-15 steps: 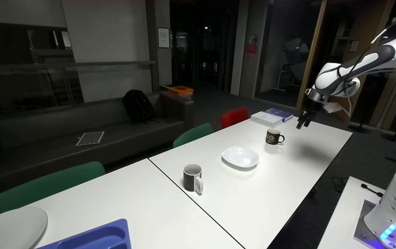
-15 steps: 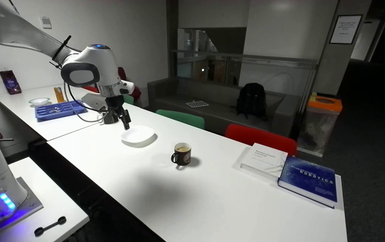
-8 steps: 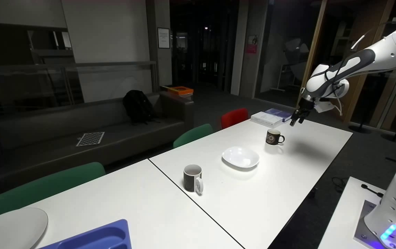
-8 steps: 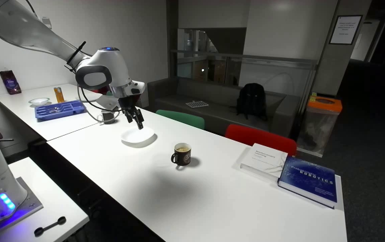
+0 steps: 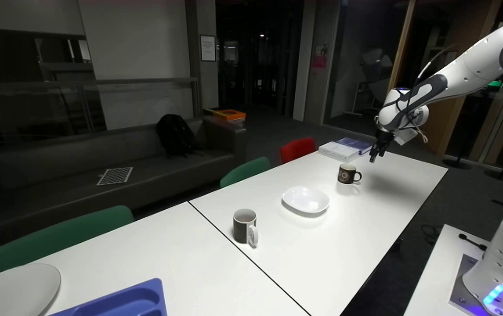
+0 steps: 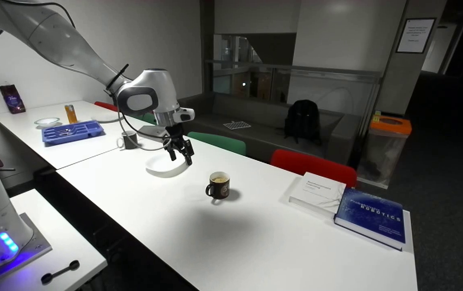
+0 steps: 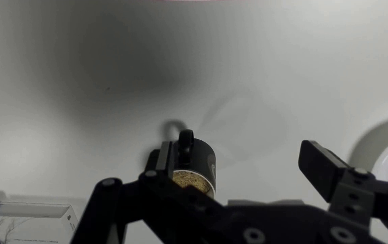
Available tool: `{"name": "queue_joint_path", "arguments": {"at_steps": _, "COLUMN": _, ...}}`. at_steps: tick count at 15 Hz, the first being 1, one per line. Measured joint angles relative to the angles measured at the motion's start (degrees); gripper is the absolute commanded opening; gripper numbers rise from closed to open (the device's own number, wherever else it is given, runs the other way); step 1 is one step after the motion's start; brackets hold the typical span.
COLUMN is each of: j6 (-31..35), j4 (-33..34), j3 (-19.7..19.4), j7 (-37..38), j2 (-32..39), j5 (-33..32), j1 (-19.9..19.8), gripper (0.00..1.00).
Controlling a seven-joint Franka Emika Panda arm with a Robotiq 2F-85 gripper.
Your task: Pour the contents in the black mug on the right onto the white plate
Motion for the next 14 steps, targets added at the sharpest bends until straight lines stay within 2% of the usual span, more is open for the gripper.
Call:
{"name": "queue_joint_path", "arguments": {"at_steps": 3, "j6": 0.00, "j4": 0.40, "j3": 1.13, "j7": -5.28, "j2": 0.50, "j5": 2.79, "j1": -1.91, "gripper": 1.00}}
{"name": "queue_joint_path", "arguments": {"at_steps": 10, "j6": 0.14, "j4": 0.38, "j3": 1.92, "j7": -5.32, "j2": 0.56, "j5": 2.77, "j1": -2.22, "gripper": 1.00}}
{"name": "queue_joint_path", "arguments": {"at_steps": 14, "j6": 3.38, "j4": 0.42, "j3": 2.16, "j7": -4.94, "j2": 1.64, "j5": 2.76, "j1": -2.31, "gripper": 1.00}}
